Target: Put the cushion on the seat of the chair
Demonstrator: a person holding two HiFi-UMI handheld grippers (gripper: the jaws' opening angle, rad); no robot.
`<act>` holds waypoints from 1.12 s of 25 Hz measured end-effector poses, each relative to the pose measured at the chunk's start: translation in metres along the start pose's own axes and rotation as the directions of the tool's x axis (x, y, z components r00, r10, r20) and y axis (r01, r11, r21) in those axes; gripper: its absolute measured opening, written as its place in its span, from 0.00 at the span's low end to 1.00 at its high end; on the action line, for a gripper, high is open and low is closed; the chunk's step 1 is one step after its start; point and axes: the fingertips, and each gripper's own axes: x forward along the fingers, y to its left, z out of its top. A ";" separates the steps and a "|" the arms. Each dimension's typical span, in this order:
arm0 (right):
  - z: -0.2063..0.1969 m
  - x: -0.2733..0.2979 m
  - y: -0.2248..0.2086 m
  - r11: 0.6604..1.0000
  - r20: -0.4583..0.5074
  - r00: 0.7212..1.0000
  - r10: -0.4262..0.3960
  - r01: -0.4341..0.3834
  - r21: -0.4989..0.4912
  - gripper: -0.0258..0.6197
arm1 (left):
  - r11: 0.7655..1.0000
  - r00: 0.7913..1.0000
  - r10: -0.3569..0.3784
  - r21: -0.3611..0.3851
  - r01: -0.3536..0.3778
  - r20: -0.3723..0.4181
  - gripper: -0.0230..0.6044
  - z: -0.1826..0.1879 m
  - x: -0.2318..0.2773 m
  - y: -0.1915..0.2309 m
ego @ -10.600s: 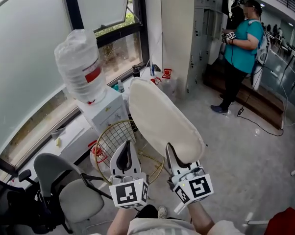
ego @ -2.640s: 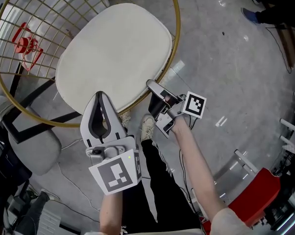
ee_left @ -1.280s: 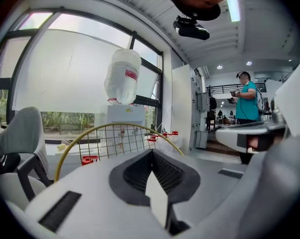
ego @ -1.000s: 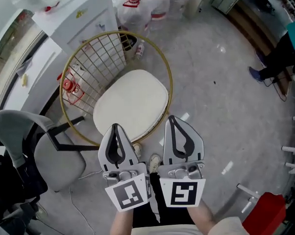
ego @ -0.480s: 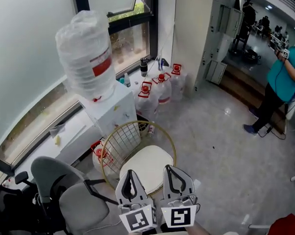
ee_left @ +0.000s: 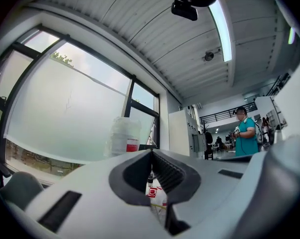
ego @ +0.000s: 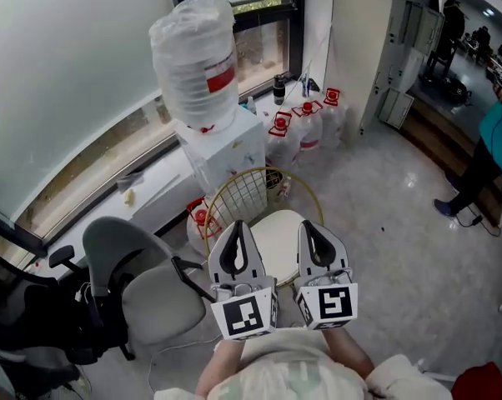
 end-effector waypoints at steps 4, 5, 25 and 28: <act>-0.003 -0.001 0.010 1.000 0.014 1.000 0.010 -0.010 0.012 0.07 | 1.000 1.000 0.013 0.008 -0.013 0.021 0.06 0.008 -0.003 0.010; -0.001 -0.001 0.012 1.000 0.016 1.000 0.015 -0.015 0.000 0.06 | 1.000 1.000 0.013 0.006 -0.013 0.022 0.06 0.008 -0.004 0.011; -0.004 -0.002 0.003 0.999 -0.013 1.000 0.023 -0.024 -0.043 0.06 | 0.999 0.999 -0.033 -0.013 0.033 -0.008 0.06 -0.004 0.005 -0.017; -0.002 0.004 0.003 0.998 -0.002 1.000 0.031 -0.031 -0.055 0.06 | 1.000 1.000 -0.029 -0.010 0.029 0.002 0.06 -0.004 0.009 -0.015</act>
